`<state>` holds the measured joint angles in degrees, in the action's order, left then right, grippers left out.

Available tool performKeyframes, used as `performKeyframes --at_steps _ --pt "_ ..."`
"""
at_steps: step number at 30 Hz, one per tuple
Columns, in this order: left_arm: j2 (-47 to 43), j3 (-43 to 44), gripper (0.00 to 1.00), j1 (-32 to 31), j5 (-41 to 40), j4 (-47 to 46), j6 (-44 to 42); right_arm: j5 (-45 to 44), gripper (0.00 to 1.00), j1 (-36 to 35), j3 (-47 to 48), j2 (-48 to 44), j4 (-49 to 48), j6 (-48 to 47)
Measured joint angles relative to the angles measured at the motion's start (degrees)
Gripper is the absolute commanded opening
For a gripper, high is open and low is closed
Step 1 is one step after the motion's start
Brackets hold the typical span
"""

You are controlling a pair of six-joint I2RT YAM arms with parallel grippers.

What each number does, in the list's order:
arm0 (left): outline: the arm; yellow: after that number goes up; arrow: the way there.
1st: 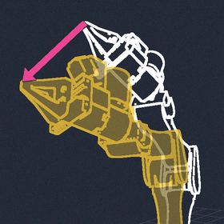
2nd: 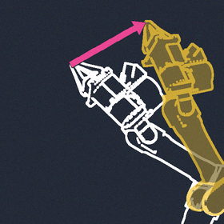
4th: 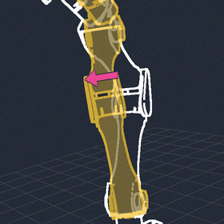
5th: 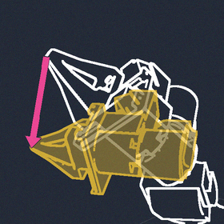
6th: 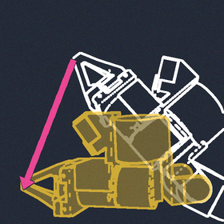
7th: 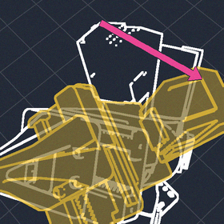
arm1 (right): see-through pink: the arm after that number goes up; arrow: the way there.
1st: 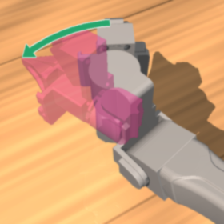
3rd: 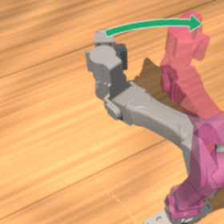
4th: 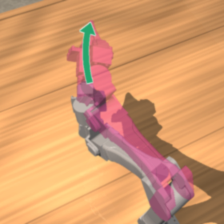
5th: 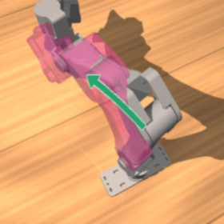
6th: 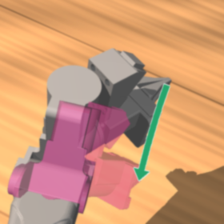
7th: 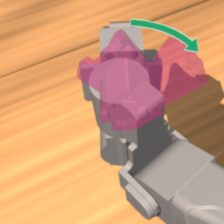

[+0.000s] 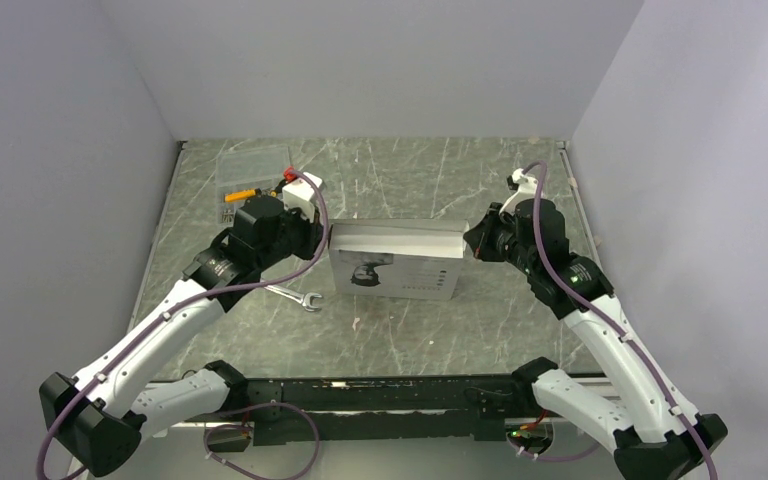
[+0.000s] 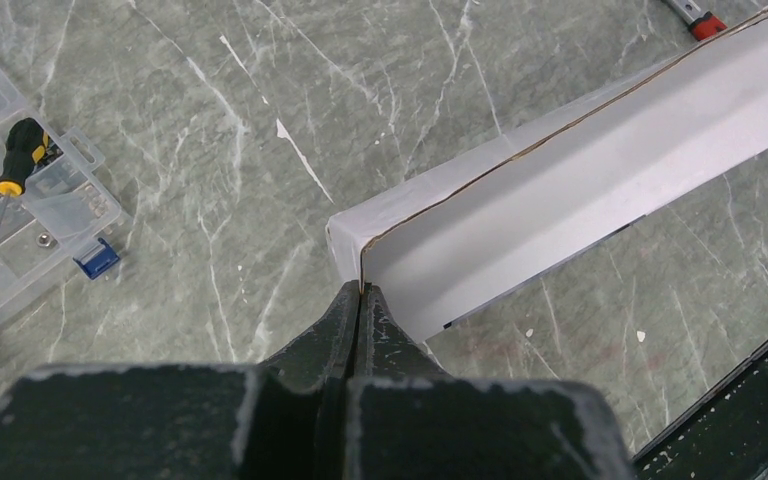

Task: Sort the hair-cutting tools
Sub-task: Close the storage box at the center of the board.

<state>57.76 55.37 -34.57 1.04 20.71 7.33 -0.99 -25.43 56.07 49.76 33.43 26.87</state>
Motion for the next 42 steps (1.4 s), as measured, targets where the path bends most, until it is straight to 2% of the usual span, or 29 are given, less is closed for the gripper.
performKeyframes --at_steps 15,32,42 --pt "0.22 0.02 0.00 -0.02 -0.26 -0.37 0.52 -0.55 0.00 -0.04 1.42 1.05 1.68 0.57" --pt "1.01 1.22 0.00 0.09 0.81 0.26 6.03 -2.14 0.00 -0.11 -4.74 -2.16 -4.85 -0.35" --pt "2.99 5.79 0.00 0.15 1.25 5.01 9.81 -3.45 0.00 0.00 -7.28 -3.02 -7.61 -1.86"
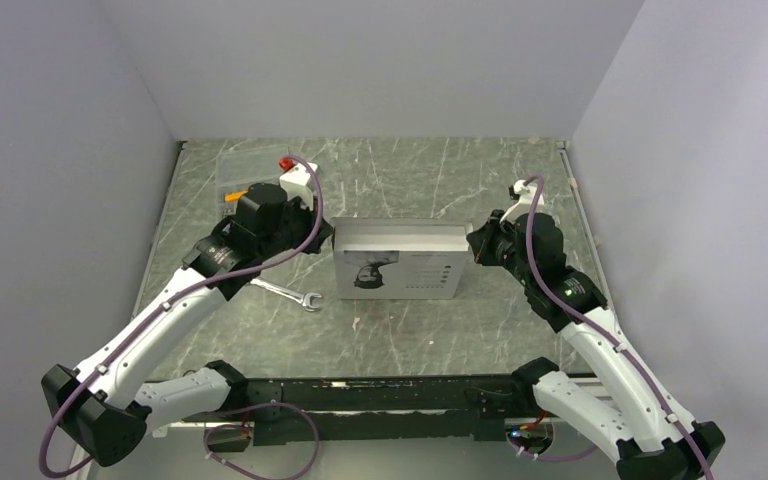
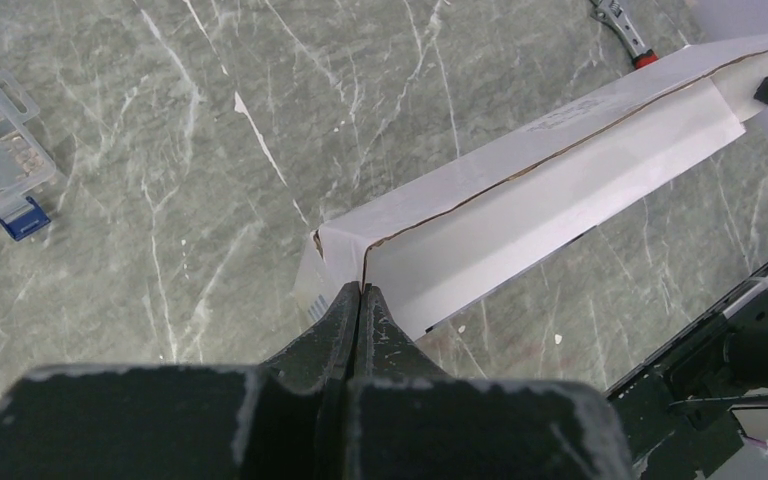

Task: Sort the hair-cutting tools
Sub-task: Close the storage box at the center of the board.

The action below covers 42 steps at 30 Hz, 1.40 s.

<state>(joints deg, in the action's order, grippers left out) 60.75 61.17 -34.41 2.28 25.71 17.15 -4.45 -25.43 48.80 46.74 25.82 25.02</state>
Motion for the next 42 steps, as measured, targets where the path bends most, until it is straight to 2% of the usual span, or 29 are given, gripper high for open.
performKeyframes --at_steps 15,22,42 --pt "1.38 3.10 0.00 3.37 6.08 2.38 6.05 0.11 0.00 0.00 -5.46 -3.56 -4.11 -1.97" --pt "1.16 1.11 0.00 6.29 9.81 -0.46 11.26 0.66 0.00 -0.13 -6.69 -4.37 -5.07 -2.56" --pt "0.98 -0.11 0.00 9.05 14.49 -2.14 16.72 0.74 0.00 -0.17 -7.02 -4.50 -5.42 -3.41"
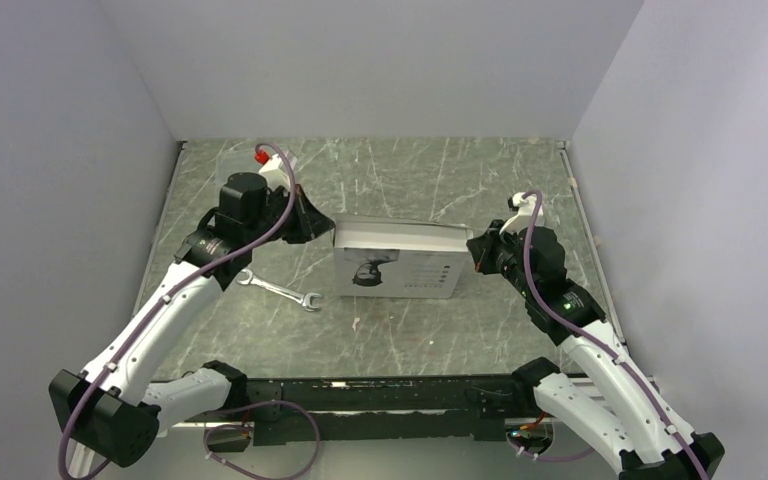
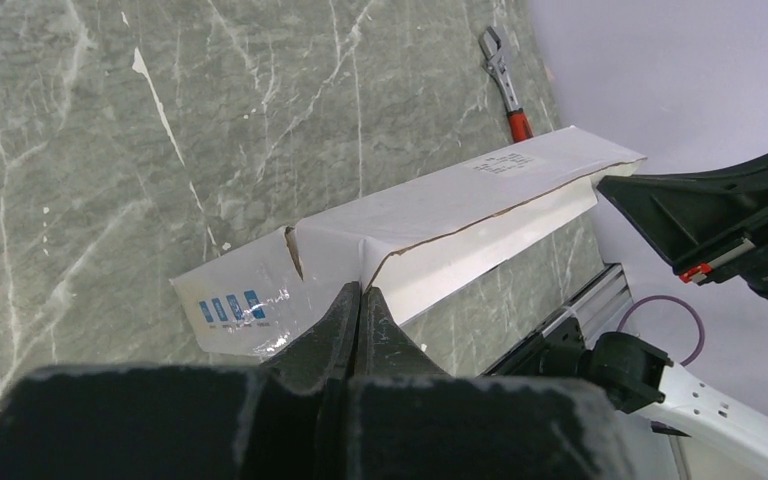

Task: Sort the hair-cutting tools
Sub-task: Close the storage box at the center of the board.

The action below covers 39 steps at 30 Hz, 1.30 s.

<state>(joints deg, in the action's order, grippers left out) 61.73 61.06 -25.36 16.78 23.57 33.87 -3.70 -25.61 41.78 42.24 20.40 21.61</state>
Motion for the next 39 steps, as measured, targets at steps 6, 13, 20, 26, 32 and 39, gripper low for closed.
performKeyframes --at_steps 6,13,20,26,32,39 --pt "0.87 0.00 0.00 0.94 1.88 -1.46 2.03 -0.09 0.00 0.02 -0.17 -0.11 -0.02 -0.39" --pt "1.16 0.00 0.00 1.18 2.67 -2.34 3.32 -0.31 0.00 0.02 -0.31 -0.24 0.02 -0.61" --pt "0.44 -3.17 0.00 1.51 2.67 -5.64 3.28 0.15 0.00 0.00 -0.31 -0.24 0.04 -0.59" --pt "-1.25 -6.99 0.00 1.49 2.29 -8.20 1.44 0.42 0.00 0.00 -0.31 -0.37 0.07 -0.57" --pt "-4.07 -11.61 0.00 1.29 2.25 -13.14 -0.02 0.76 0.00 0.02 -0.31 -0.37 0.09 -0.52" --pt "-4.90 -15.21 0.26 1.27 2.25 -18.29 -0.26 0.70 0.00 0.09 -0.26 -0.20 0.04 -0.42"
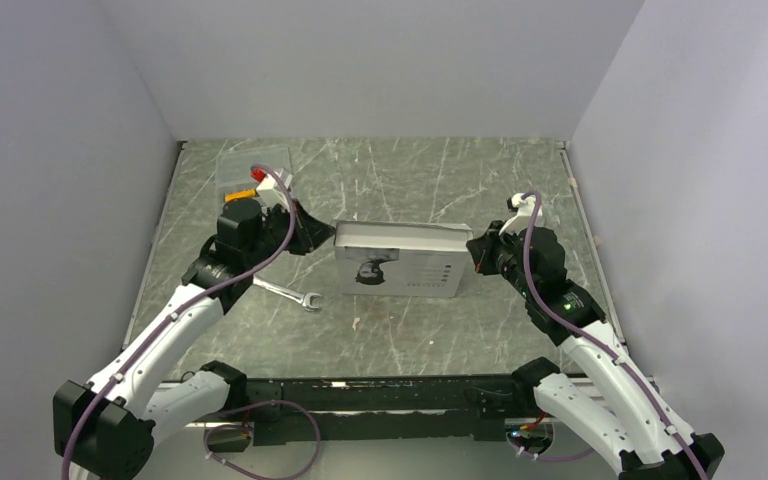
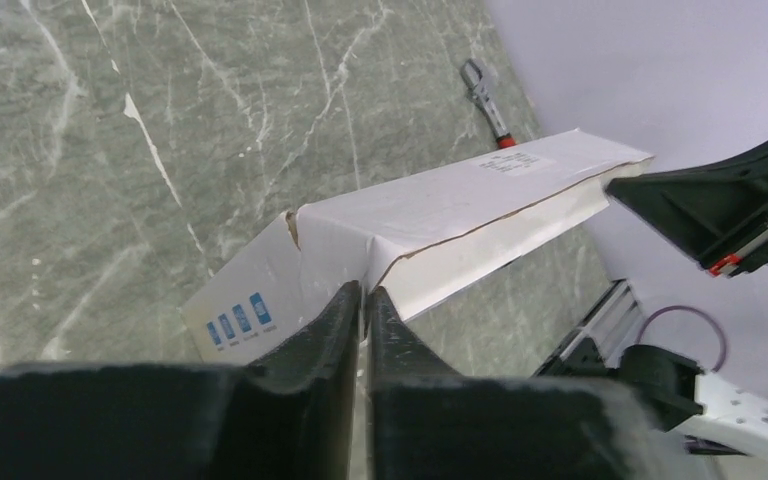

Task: Sort the hair-cutting tools
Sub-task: Close the storage box at the center of the board.

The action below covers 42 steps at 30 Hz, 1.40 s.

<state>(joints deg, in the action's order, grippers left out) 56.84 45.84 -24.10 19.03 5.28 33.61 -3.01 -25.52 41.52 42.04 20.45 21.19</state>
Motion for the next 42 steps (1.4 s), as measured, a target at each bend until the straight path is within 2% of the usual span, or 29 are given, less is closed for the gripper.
performKeyframes --at_steps 1,3,8,16,23,37,42 --pt "0.00 -0.13 0.36 0.00 -0.02 -0.22 0.07 0.00 0.00 0.00 0.00 0.00 0.02 0.02" --pt "0.00 -0.39 0.46 -0.09 -0.11 0.15 -0.22 0.07 0.00 -0.02 0.00 0.00 0.04 0.07" --pt "0.31 -1.36 0.59 -0.96 -0.50 4.57 -1.01 0.26 0.00 -0.02 0.00 0.00 0.04 0.44" --pt "-1.66 -1.60 0.56 -1.66 -4.48 8.87 -4.02 0.42 0.00 -0.02 0.00 0.00 0.07 0.44" --pt "-5.38 -1.57 0.57 -2.03 -9.07 8.76 -7.41 0.42 0.00 -0.02 0.00 0.02 0.07 0.44" --pt "-0.33 1.14 0.42 -7.26 -13.51 7.91 -13.92 0.57 0.00 -0.02 0.02 0.17 -0.02 0.44" --pt "0.76 2.23 0.40 -7.56 -15.04 7.82 -14.67 0.63 0.00 -0.09 0.02 0.35 -0.24 0.44"
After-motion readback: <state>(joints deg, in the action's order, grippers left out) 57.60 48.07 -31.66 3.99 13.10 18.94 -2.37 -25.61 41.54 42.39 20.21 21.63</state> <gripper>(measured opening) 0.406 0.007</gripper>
